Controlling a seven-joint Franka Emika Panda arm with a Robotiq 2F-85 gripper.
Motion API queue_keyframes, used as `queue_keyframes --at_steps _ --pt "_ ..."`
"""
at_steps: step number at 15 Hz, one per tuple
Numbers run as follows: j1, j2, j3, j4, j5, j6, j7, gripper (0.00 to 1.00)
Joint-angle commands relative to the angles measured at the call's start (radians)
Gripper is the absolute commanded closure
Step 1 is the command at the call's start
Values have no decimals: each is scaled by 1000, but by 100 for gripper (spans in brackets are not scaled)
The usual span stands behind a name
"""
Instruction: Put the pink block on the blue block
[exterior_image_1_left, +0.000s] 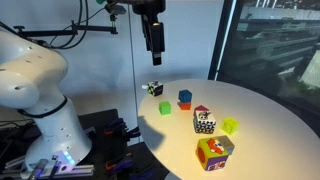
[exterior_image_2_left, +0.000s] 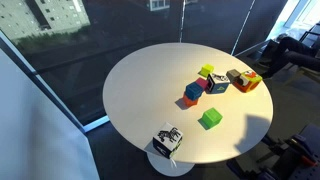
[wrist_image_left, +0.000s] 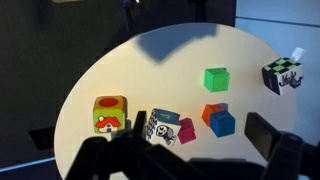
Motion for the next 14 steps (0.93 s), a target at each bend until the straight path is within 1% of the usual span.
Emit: queue_keyframes --at_steps 1,9,14 --pt "-17 5 12 3 10 -2 -11 0" --pt "-17 4 12 3 10 -2 -11 0" --pt "-10 35 31 26 15 -11 8 0"
